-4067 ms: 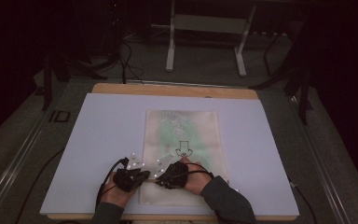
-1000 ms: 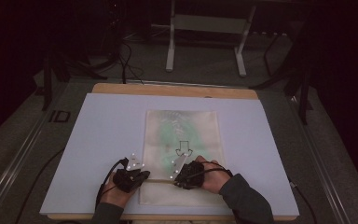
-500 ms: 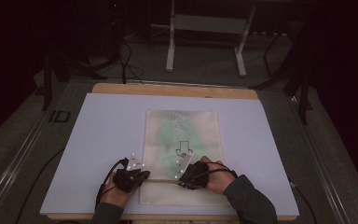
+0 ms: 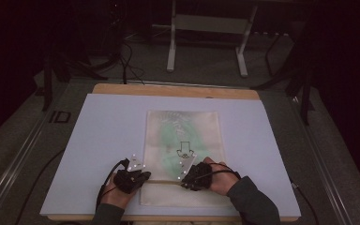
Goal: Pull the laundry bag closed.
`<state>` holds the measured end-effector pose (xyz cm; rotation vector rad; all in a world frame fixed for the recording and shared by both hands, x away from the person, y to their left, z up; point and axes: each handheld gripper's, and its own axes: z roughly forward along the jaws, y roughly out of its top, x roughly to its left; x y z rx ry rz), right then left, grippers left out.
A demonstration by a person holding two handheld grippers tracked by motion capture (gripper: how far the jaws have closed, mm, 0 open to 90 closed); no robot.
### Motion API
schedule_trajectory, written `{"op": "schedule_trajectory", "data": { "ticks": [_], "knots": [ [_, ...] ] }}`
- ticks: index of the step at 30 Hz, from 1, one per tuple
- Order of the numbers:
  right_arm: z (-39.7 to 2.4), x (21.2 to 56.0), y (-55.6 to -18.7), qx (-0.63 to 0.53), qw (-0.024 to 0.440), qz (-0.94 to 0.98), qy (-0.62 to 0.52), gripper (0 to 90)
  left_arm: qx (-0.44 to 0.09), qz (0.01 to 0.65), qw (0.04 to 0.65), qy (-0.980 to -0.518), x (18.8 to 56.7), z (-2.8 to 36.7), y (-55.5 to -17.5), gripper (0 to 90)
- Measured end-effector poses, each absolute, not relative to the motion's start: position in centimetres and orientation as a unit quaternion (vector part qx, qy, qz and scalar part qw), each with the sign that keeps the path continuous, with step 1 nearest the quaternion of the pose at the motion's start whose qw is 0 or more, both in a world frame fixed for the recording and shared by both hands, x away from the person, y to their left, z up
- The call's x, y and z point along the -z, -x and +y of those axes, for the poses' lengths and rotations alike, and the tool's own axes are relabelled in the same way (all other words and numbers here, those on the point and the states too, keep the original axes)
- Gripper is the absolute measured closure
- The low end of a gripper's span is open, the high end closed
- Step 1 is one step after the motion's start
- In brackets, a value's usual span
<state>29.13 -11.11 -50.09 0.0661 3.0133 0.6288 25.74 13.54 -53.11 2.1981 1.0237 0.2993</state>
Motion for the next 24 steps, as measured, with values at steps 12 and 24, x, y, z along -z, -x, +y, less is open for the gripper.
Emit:
{"op": "schedule_trajectory", "data": {
  "ticks": [12,24],
  "knots": [
    [-11.7,49.9,-29.1,-0.205,0.031,0.978,-0.024,82.3,-0.115,0.394,0.341,-0.846,53.1,13.5,-25.7,89.5],
    [-12.2,49.8,-29.2,-0.207,0.031,0.977,-0.028,82.3,-0.115,0.396,0.341,-0.845,53.1,13.5,-25.7,89.5]
  ]
}}
